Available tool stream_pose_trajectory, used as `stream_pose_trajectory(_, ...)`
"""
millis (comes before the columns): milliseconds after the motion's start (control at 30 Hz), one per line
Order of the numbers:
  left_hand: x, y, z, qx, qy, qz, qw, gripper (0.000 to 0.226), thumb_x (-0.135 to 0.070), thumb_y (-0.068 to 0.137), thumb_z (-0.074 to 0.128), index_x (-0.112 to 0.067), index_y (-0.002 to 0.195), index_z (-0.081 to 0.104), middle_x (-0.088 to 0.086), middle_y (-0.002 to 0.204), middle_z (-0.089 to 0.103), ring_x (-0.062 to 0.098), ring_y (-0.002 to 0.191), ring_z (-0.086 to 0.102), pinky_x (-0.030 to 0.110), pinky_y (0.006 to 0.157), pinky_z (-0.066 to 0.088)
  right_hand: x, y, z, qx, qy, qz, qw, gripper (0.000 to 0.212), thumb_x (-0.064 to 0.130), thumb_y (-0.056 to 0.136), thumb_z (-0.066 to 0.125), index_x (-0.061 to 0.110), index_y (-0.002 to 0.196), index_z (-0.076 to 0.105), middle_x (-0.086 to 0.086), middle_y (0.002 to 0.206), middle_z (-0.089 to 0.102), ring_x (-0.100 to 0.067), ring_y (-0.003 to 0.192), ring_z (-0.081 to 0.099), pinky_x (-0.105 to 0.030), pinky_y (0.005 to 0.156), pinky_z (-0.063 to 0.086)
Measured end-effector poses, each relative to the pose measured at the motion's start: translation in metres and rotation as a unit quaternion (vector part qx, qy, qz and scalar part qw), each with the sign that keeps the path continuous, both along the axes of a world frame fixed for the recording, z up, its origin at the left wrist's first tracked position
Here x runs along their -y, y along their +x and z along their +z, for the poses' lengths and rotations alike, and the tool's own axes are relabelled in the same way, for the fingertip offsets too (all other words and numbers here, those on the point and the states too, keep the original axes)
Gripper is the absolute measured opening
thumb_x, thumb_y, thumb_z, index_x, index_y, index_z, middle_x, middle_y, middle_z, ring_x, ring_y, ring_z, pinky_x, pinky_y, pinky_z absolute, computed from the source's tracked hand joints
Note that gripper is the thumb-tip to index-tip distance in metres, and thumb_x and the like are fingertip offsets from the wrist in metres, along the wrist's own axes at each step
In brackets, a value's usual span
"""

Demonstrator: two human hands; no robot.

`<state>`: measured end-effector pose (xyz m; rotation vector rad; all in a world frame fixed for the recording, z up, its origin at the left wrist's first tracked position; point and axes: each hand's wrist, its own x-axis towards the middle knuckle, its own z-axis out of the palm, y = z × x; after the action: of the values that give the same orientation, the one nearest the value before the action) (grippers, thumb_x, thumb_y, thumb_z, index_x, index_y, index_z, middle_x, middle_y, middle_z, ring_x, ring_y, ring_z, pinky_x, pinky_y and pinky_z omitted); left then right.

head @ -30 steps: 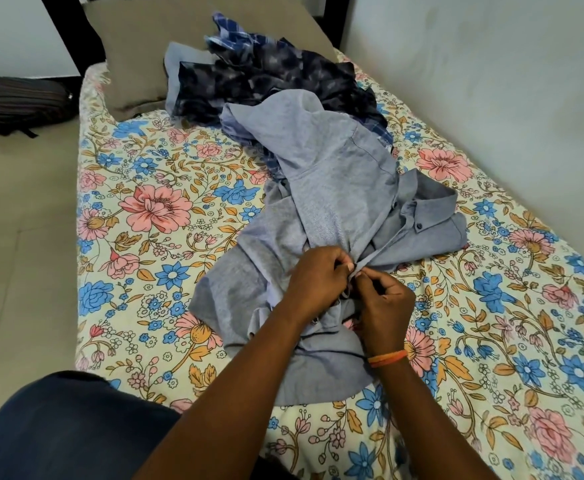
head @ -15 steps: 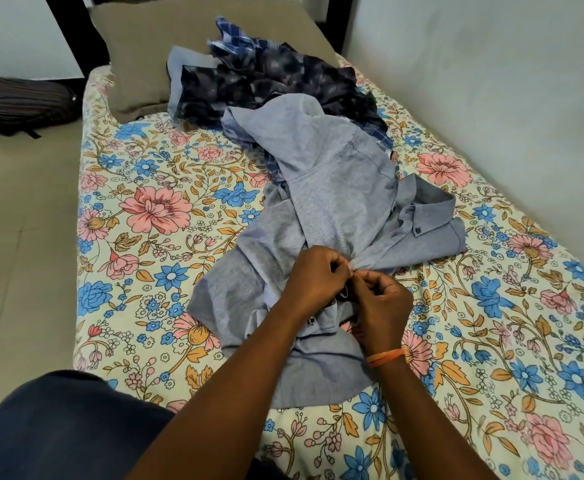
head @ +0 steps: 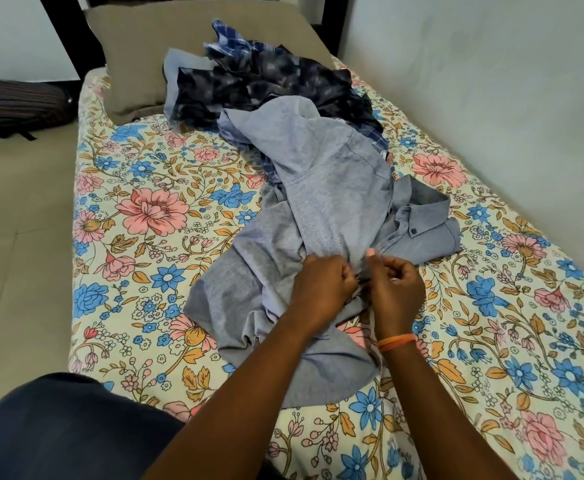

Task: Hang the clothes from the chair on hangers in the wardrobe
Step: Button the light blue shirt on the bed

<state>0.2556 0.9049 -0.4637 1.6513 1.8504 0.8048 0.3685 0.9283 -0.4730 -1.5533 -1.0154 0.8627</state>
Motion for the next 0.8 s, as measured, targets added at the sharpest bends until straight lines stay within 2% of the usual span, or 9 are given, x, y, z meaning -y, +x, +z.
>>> stream_pose_trajectory(100,0.003,0.004,0.002,-0.112,0.013,-0.04,0.993,0.016,-0.028,0.088,0.051,-0.017,0.084,0.062,0.003,0.085,0.066,0.025,0.093,0.051,0.039,0.071,0.043,-0.02,0.009,0.005,0.036,-0.079,0.031,0.996,0.048,0.045,0.066,0.088,0.012,0.094,0.068,-0.005,0.078,0.072,-0.022,0.065,0.069,-0.037,0.061,0.059)
stream_pose_trajectory(167,0.004,0.005,0.004,-0.169,0.026,-0.045,0.984,0.02,-0.031,0.093,0.048,-0.018,0.091,0.063,0.003,0.093,0.067,0.025,0.098,0.051,0.038,0.072,0.04,-0.029,0.017,0.003,-0.036,-0.097,0.035,0.994,0.037,0.032,0.074,0.084,0.002,0.089,0.068,-0.015,0.077,0.072,-0.027,0.053,0.065,-0.034,0.048,0.056)
stream_pose_trajectory(233,0.004,0.006,0.005,-0.208,0.023,-0.034,0.977,0.027,-0.039,0.098,0.043,-0.019,0.095,0.061,0.003,0.098,0.067,0.025,0.101,0.054,0.041,0.08,0.039,-0.03,0.023,0.005,-0.128,-0.093,0.017,0.987,0.017,0.014,0.086,0.073,0.0,0.081,0.064,-0.02,0.076,0.067,-0.026,0.051,0.062,-0.028,0.043,0.052)
stream_pose_trajectory(333,-0.001,0.005,0.005,-0.265,0.026,-0.004,0.964,0.045,-0.056,0.1,0.036,-0.017,0.102,0.059,0.005,0.102,0.065,0.027,0.096,0.061,0.048,0.09,0.036,-0.023,0.025,0.002,-0.2,-0.083,-0.012,0.976,0.008,0.006,0.089,0.068,0.004,0.082,0.066,-0.017,0.08,0.068,-0.024,0.056,0.066,-0.028,0.047,0.054)
stream_pose_trajectory(467,-0.013,0.013,0.012,-0.313,0.068,0.012,0.947,0.05,-0.055,0.1,0.041,-0.01,0.12,0.049,0.008,0.119,0.053,0.029,0.086,0.065,0.047,0.084,0.044,-0.014,0.027,-0.005,-0.217,-0.05,-0.057,0.973,0.008,0.007,0.087,0.072,-0.001,0.089,0.068,-0.016,0.08,0.069,-0.025,0.059,0.065,-0.029,0.047,0.056)
stream_pose_trajectory(633,-0.033,0.024,0.021,-0.295,0.052,0.02,0.954,0.055,-0.057,0.089,0.058,-0.013,0.122,0.054,0.007,0.116,0.056,0.03,0.102,0.058,0.043,0.08,0.045,-0.016,0.025,-0.003,-0.231,-0.037,-0.082,0.969,0.006,0.009,0.091,0.069,0.007,0.086,0.066,-0.014,0.078,0.066,-0.023,0.06,0.062,-0.027,0.047,0.055)
stream_pose_trajectory(700,-0.039,0.025,0.019,-0.303,0.052,0.029,0.951,0.031,-0.037,0.094,0.058,-0.014,0.114,0.061,0.006,0.111,0.06,0.029,0.102,0.057,0.04,0.077,0.045,-0.016,0.023,-0.003,-0.236,-0.042,-0.072,0.968,0.008,0.009,0.091,0.068,0.009,0.083,0.066,-0.011,0.074,0.064,-0.02,0.061,0.061,-0.028,0.049,0.056)
stream_pose_trajectory(733,-0.041,0.024,0.018,-0.266,0.055,0.039,0.962,0.019,-0.026,0.095,0.054,-0.013,0.103,0.064,0.007,0.105,0.063,0.03,0.098,0.058,0.039,0.074,0.044,-0.016,0.022,-0.004,-0.239,-0.042,-0.068,0.968,0.01,0.01,0.091,0.069,0.01,0.082,0.066,-0.009,0.071,0.063,-0.019,0.061,0.061,-0.028,0.05,0.057)
stream_pose_trajectory(800,-0.044,0.019,0.019,-0.082,0.033,0.077,0.993,0.02,-0.019,0.091,0.051,-0.012,0.074,0.058,0.007,0.082,0.065,0.027,0.08,0.061,0.037,0.066,0.044,-0.017,0.021,-0.005,-0.241,-0.042,-0.071,0.967,0.011,0.012,0.092,0.069,0.013,0.081,0.066,-0.005,0.067,0.061,-0.017,0.061,0.06,-0.029,0.052,0.057)
